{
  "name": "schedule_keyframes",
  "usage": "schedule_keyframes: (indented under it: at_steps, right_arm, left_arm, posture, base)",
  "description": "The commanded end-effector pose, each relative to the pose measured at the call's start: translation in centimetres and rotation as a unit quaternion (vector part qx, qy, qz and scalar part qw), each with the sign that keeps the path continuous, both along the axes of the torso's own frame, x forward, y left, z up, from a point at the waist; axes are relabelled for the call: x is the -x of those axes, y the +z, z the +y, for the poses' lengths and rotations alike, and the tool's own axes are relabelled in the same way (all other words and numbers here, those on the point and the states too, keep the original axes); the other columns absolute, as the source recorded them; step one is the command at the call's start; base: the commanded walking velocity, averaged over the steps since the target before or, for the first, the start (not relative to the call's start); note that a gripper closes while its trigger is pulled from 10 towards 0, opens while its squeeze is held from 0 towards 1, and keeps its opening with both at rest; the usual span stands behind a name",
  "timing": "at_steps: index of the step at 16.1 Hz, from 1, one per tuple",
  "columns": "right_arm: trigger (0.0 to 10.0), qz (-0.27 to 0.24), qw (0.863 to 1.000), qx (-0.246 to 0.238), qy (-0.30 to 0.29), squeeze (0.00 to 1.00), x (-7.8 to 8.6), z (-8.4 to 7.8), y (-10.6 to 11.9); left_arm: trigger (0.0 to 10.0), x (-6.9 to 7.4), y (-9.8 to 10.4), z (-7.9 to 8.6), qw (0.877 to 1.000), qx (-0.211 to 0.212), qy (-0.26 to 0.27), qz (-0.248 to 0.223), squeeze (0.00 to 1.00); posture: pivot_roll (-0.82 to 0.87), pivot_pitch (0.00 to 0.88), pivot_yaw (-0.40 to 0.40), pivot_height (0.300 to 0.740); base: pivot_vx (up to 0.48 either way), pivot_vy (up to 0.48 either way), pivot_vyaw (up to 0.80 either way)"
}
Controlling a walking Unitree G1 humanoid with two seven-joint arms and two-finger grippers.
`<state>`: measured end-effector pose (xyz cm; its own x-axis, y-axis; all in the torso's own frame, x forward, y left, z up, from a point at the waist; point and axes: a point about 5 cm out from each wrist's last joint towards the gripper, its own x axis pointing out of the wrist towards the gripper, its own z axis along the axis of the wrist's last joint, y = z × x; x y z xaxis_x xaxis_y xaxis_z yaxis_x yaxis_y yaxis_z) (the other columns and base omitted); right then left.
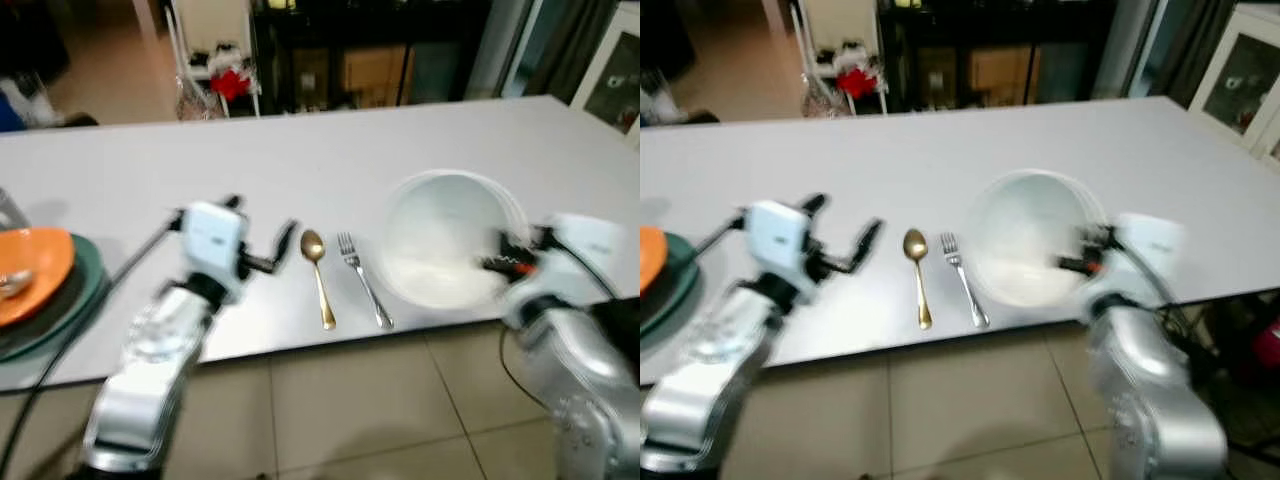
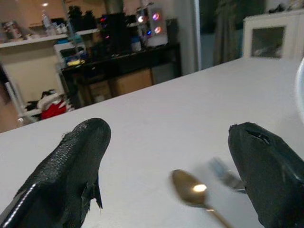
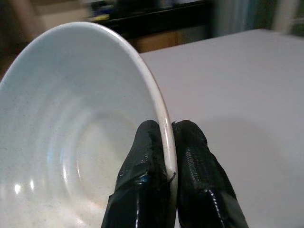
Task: Setting the table
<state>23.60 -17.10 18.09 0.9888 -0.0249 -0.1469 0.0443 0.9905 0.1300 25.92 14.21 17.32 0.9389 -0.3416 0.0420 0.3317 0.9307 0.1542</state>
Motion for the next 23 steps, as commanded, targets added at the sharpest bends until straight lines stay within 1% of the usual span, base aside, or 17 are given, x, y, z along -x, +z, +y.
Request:
schedule_keyframes:
  at_steps: [1,7,9,12,15,16,18,19,20,22,23]
  right_arm:
    - [10.0,-0.014,1.000,0.007,-0.019,0.00,0.2,-0.8,0.6]
    - [10.0,-0.015,1.000,0.007,-0.012,0.00,0.2,-0.7,0.6]
    - [10.0,-0.017,1.000,0.004,-0.012,0.00,0.0,-0.8,0.7]
    - [10.0,-0.021,1.000,-0.009,-0.010,0.00,-0.8,-0.9,1.0]
    - [10.0,-0.016,1.000,-0.026,0.005,0.00,-1.5,-0.6,1.2]
    - [10.0,-0.006,0.999,-0.032,0.012,0.00,-2.0,-0.7,1.1]
    - [10.0,0.024,0.998,-0.053,0.024,0.00,-3.6,-0.6,0.8]
    - [10.0,0.038,0.996,-0.073,0.039,0.00,-4.9,-0.1,0.7]
    - [10.0,0.044,0.994,-0.085,0.048,0.00,-5.4,0.2,0.7]
    - [10.0,0.064,0.988,-0.120,0.075,0.00,-7.0,0.7,0.8]
    - [10.0,0.077,0.984,-0.137,0.084,0.00,-7.7,0.7,0.7]
  left_arm:
    - [10.0,0.0,0.2,-0.6,1.000,0.002,-0.012,-0.004,0.07]
    - [10.0,0.2,0.2,-0.6,1.000,0.001,-0.013,-0.005,0.07]
    - [10.0,0.3,0.1,-0.7,1.000,0.000,-0.014,-0.005,0.07]
    - [10.0,0.3,0.1,-0.7,1.000,0.000,-0.014,-0.004,0.07]
    - [10.0,0.2,0.0,-0.7,1.000,-0.003,-0.015,-0.002,0.07]
    - [10.0,0.2,-0.1,-0.6,1.000,-0.006,-0.014,-0.002,0.07]
    - [10.0,0.2,-0.1,-0.5,1.000,-0.008,-0.013,-0.003,0.07]
    - [10.0,0.2,0.0,-0.5,1.000,-0.009,-0.013,-0.004,0.07]
    - [10.0,0.2,0.0,-0.5,1.000,-0.009,-0.012,-0.005,0.07]
    - [10.0,0.2,0.1,-0.2,1.000,-0.008,-0.008,-0.004,0.05]
    - [10.0,0.4,0.0,0.0,1.000,-0.018,-0.012,-0.001,0.05]
  posture:
    - [0.05,0.000,0.021,0.740]
    - [0.05,0.000,0.014,0.740]
    - [0.05,0.000,0.013,0.740]
    - [0.05,0.000,0.018,0.740]
    - [0.05,0.000,0.021,0.740]
    - [0.05,0.000,0.024,0.740]
    - [0.05,0.000,0.024,0.740]
    - [0.05,0.000,0.023,0.740]
    - [0.06,0.000,0.020,0.740]
    - [0.07,0.000,0.012,0.740]
    - [0.07,0.000,0.012,0.740]
  base:
    - [0.326,0.000,0.00]
    - [0.326,0.000,0.00]
    - [0.322,0.000,0.00]
    - [0.325,0.000,0.00]
    - [0.325,0.000,0.00]
    - [0.326,0.000,0.00]
    - [0.326,0.000,0.00]
    - [0.326,0.000,0.00]
    - [0.322,0.000,0.00]
    - [0.144,0.000,0.00]
    - [0.000,0.000,0.00]
